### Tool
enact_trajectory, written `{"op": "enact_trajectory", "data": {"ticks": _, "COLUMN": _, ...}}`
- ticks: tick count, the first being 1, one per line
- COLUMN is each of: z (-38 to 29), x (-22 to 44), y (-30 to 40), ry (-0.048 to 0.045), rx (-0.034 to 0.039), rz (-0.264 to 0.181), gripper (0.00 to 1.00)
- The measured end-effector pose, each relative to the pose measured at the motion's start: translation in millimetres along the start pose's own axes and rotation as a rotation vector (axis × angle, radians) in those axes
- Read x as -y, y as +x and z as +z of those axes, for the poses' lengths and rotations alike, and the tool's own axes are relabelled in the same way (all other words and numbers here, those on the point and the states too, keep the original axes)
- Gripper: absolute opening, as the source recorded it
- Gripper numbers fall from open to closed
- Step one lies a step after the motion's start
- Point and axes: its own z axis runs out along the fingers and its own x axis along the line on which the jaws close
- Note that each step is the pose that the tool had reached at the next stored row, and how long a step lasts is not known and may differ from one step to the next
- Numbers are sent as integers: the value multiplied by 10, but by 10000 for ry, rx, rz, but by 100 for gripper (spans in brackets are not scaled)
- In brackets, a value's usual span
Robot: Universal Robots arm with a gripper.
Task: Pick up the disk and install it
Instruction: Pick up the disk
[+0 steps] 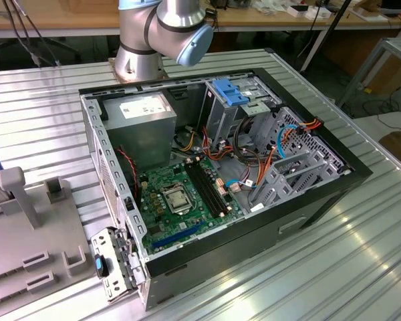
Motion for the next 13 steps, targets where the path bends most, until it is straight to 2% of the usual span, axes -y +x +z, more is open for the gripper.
{"op": "enact_trajectory", "data": {"ticks": 4, "z": 40, "x": 17, "y": 14, "ry": -3, "rx": -16, "rz": -257, "gripper": 68}}
{"op": "enact_trajectory", "data": {"ticks": 13, "z": 115, "x": 21, "y": 16, "ry": -39, "rx": -98, "rz": -2079, "gripper": 68}}
